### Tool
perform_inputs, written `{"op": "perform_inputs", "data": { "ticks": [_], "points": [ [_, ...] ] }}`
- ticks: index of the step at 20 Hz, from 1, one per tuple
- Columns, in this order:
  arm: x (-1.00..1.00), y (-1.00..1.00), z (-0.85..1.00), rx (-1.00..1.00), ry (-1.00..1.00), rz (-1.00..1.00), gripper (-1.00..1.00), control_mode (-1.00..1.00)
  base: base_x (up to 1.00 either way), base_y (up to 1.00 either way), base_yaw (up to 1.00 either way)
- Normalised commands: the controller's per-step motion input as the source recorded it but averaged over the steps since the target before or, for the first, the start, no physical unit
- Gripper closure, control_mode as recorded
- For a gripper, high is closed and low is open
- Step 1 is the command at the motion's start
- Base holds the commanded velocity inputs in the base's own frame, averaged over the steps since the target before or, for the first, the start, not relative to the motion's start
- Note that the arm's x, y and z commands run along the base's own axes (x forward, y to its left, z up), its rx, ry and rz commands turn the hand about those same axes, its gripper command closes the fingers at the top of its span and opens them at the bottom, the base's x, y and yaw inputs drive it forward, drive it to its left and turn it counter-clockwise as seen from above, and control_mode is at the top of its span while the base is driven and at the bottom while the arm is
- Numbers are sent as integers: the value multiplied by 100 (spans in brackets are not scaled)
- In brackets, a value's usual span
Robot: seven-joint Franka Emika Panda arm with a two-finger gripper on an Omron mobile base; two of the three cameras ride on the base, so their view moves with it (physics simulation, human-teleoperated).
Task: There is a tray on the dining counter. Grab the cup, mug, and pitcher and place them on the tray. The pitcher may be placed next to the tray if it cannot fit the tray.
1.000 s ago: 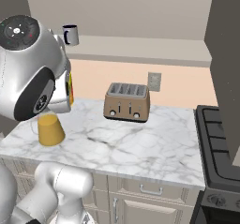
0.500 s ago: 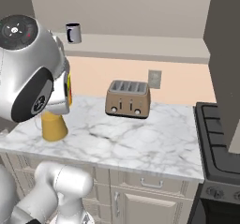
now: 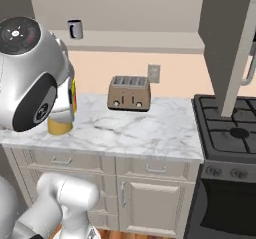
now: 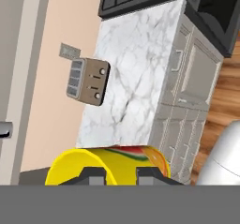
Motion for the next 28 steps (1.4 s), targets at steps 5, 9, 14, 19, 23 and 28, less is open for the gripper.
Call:
{"op": "perform_inputs", "data": {
  "ticks": [5,9,14,19,23,28],
  "points": [
    [0,0,0,0,0,0,100,100,-28,0,-45],
    [0,0,0,0,0,0,100,100,-21,0,-51],
    [0,0,0,0,0,0,100,100,-32,0,-54],
    [0,0,0,0,0,0,100,100,-39,0,-55],
    [0,0,0,0,0,0,100,100,-37,0,-56],
    [0,0,0,0,0,0,100,100,-36,0,-58]
  ]
}}
